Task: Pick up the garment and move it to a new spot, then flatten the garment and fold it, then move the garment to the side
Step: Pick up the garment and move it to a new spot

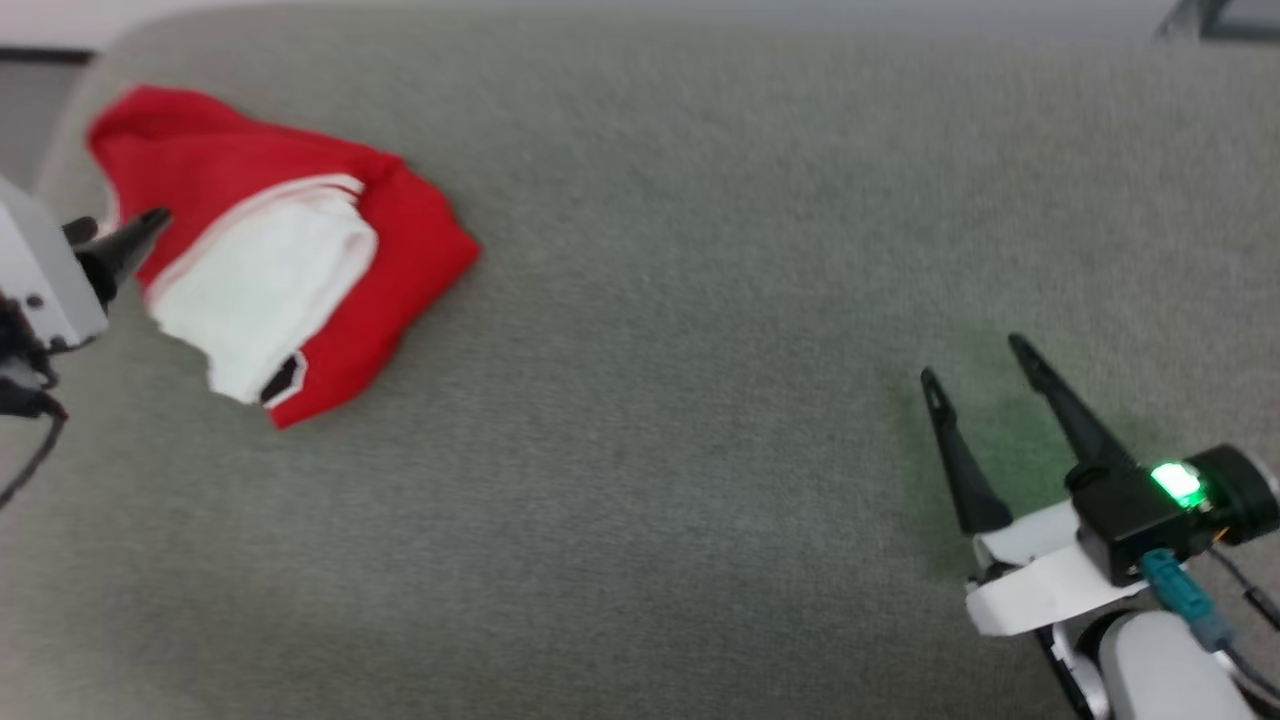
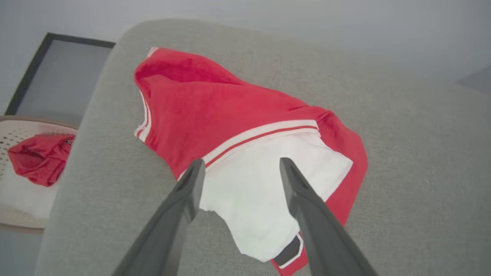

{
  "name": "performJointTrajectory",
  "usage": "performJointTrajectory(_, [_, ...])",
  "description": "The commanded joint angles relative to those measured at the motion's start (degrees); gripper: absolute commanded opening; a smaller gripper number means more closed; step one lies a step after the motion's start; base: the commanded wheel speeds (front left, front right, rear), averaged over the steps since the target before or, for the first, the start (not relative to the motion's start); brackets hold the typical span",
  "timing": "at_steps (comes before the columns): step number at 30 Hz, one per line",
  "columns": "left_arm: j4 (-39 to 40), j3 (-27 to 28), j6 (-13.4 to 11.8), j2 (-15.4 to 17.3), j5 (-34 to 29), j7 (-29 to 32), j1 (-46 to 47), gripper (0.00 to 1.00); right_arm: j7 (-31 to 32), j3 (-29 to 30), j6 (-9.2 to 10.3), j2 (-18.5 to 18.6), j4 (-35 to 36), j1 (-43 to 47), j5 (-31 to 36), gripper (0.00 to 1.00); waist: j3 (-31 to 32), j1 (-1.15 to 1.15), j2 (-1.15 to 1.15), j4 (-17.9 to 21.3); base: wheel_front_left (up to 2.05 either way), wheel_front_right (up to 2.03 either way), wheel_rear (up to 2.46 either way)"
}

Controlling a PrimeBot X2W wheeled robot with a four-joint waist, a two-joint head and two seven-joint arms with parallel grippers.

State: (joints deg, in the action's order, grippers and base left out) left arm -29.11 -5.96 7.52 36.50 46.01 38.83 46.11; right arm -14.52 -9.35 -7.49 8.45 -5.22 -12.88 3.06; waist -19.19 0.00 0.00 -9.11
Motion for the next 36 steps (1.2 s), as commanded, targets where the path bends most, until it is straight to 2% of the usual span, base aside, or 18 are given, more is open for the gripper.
performJointTrajectory(1, [-1.8,-1.7,-0.1,0.8,1.0,1.5,2.3,1.0,0.4,0.5,0.0,0.3,1.7,-1.0,-0.3,1.0,-6.9,0.0,0.0,3.9,0.0,0.0,0.0])
performJointTrajectory(7, [-9.9,-6.1,-0.1,0.7,1.8,6.1,7.4,1.0,1.8,0.8,0.0,0.8,6.1,-1.3,0.0,1.0,-11.2,0.0,0.0,5.3,0.0,0.0,0.0])
performJointTrajectory(12, [-15.1,-9.8,-0.1,-0.7,2.2,8.8,9.3,1.0,2.8,1.0,0.0,0.8,8.6,-1.0,0.1,1.0,-12.8,0.0,0.0,5.8,0.0,0.0,0.0])
performJointTrajectory(21, [-21.7,-14.0,-0.1,-3.3,3.6,9.4,10.2,1.0,4.3,1.5,0.0,0.4,10.8,-0.8,-0.4,1.0,-13.0,0.0,0.0,5.8,0.0,0.0,0.0])
performJointTrajectory(22, [-22.3,-14.3,-0.1,-3.4,3.8,9.5,10.4,0.73,4.3,1.5,0.0,0.3,10.8,-0.8,-0.5,1.0,-13.0,0.0,0.0,5.8,0.0,0.0,0.0])
performJointTrajectory(23, [-23.0,-14.4,-0.1,-3.3,3.9,9.0,10.8,0.24,4.3,1.5,0.0,0.3,10.8,-0.9,-0.5,1.0,-12.8,0.0,0.0,5.7,0.0,0.0,0.0])
performJointTrajectory(24, [-23.0,-14.4,-0.1,-3.3,3.9,9.0,10.8,0.24,4.3,1.5,0.0,0.3,10.8,-0.9,-0.5,1.0,-12.8,0.0,0.0,5.7,0.0,0.0,0.0])
performJointTrajectory(25, [-23.6,-14.4,-0.1,-3.3,4.0,8.9,11.1,0.0,4.3,1.5,0.0,0.3,10.6,-1.0,-0.6,1.0,-12.6,0.0,0.0,5.6,0.0,0.0,0.0])
performJointTrajectory(30, [-24.9,-14.3,-0.1,-1.7,3.8,6.8,14.0,0.0,3.8,1.7,0.0,-0.4,9.7,-0.8,-0.6,1.0,-10.5,0.0,0.0,5.2,0.0,0.0,0.0])
performJointTrajectory(36, [-24.1,-13.8,-0.2,1.5,2.0,0.0,18.7,0.0,2.4,2.0,0.0,-1.4,7.2,-0.1,-1.2,1.0,-6.2,0.0,0.0,4.8,0.0,0.0,0.0])
